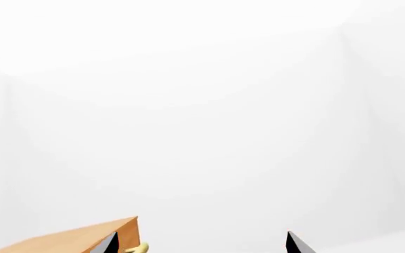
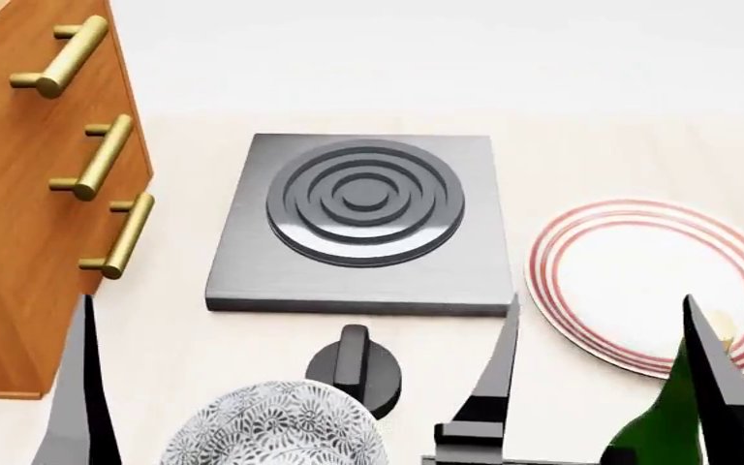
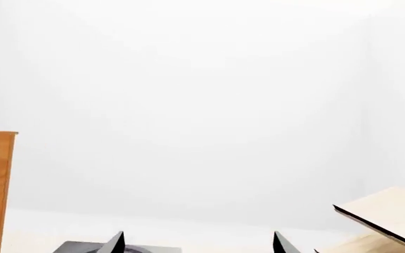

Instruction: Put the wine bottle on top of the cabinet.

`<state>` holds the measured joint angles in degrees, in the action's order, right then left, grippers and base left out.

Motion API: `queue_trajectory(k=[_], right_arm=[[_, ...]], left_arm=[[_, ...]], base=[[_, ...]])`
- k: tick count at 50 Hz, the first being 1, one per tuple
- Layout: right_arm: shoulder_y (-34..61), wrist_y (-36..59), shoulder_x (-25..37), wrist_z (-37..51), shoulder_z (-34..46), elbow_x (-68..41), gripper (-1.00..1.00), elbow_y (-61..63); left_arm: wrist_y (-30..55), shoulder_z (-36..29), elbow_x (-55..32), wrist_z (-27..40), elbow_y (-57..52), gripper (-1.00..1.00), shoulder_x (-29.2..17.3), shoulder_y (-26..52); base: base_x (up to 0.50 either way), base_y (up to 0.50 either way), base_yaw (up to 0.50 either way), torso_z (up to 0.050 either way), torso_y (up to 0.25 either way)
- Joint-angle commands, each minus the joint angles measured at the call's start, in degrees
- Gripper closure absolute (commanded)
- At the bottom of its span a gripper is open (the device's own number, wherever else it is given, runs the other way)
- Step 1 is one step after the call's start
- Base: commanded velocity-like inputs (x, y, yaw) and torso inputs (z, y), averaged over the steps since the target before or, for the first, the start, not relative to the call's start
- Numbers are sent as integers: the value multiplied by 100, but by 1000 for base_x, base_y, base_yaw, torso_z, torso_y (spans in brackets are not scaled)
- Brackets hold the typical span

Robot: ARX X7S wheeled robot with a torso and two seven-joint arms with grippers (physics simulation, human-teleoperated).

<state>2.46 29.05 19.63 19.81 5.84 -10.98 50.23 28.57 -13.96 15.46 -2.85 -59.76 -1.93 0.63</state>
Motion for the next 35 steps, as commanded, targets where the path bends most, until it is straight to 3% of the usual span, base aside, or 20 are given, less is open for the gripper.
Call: queue_trajectory(k=[1, 8, 35], right_arm=[[-199, -10, 224, 67, -646, -118, -100, -206], [-281, -57, 297, 82, -956, -195, -100, -349], [-77, -463, 227, 44, -956, -177, -100, -1456]], left_arm=[[-61, 165, 98, -212, -22, -100, 178, -21], [-64, 177, 94, -214, -22, -100, 181, -23], [-50, 234, 81, -244, -23, -100, 183, -18]], base=[[0, 0, 0, 0, 0], [0, 0, 0, 0, 0], [0, 0, 0, 0, 0]])
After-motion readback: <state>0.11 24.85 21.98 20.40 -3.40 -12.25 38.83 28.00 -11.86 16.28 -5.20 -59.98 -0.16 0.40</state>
